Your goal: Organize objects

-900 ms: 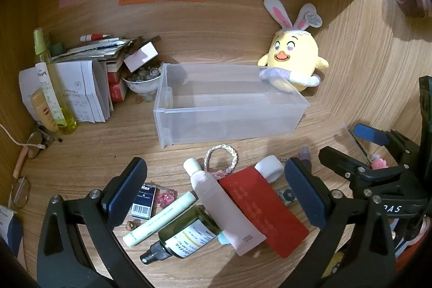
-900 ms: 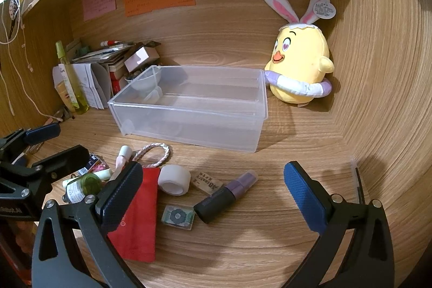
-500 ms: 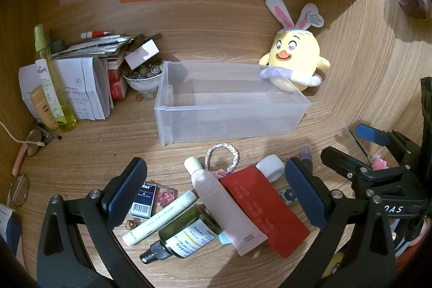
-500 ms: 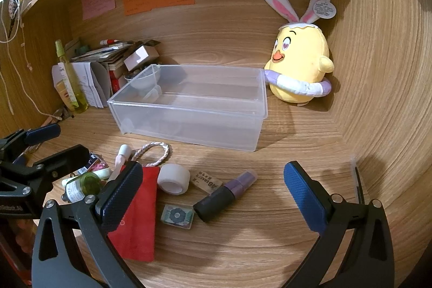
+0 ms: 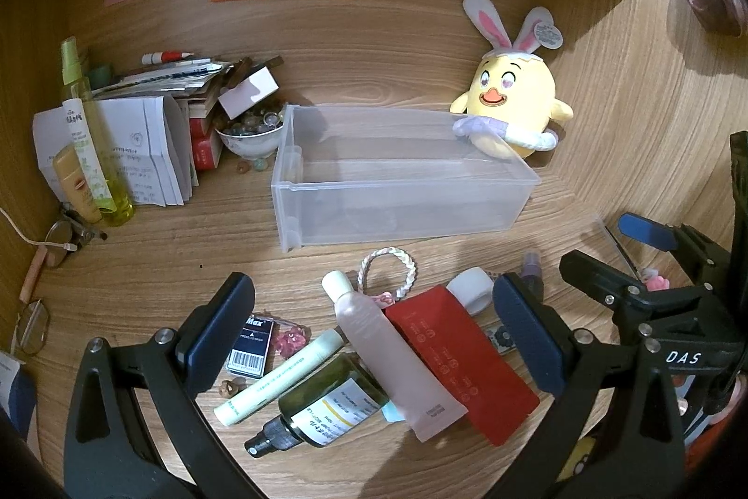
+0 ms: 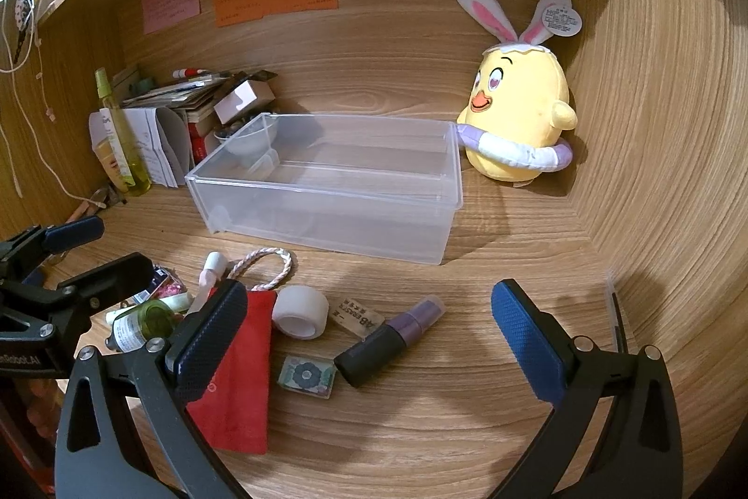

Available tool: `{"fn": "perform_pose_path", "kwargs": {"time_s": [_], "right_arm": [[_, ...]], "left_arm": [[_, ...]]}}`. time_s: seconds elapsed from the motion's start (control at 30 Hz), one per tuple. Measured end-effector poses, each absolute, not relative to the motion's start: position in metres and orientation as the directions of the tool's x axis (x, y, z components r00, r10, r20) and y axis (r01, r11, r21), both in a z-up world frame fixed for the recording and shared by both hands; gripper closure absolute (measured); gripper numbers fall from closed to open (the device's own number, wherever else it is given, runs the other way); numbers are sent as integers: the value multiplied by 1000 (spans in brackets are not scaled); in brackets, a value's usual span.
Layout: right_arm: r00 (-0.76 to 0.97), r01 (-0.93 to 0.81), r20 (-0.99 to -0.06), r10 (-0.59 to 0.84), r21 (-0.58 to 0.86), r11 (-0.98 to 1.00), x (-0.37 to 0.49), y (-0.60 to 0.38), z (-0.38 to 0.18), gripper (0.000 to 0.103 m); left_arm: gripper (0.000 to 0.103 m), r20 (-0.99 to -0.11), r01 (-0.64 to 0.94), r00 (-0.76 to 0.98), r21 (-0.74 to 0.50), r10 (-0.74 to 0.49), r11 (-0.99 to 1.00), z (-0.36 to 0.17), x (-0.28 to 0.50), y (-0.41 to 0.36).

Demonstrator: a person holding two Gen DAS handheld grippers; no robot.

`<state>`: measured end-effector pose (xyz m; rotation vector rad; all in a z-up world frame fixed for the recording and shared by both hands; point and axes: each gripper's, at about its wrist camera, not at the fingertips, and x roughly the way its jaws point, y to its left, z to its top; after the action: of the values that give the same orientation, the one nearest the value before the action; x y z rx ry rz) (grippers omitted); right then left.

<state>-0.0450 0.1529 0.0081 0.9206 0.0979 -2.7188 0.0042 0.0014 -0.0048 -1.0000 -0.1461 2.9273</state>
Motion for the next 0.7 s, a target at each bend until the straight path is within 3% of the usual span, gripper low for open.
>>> {"fn": "perform_pose_path", "kwargs": {"time_s": [0.33, 0.7], "right_arm": [[-763, 262, -605, -227, 30, -964, -51, 154, 9, 0], [-749, 187, -639, -174, 48, -981, -65, 170, -1, 0]], "left_arm": [[0, -566, -4, -822, -108, 64, -994, -2, 8, -9], [0, -588, 27, -807, -140, 61, -990, -7, 12, -43]]}}
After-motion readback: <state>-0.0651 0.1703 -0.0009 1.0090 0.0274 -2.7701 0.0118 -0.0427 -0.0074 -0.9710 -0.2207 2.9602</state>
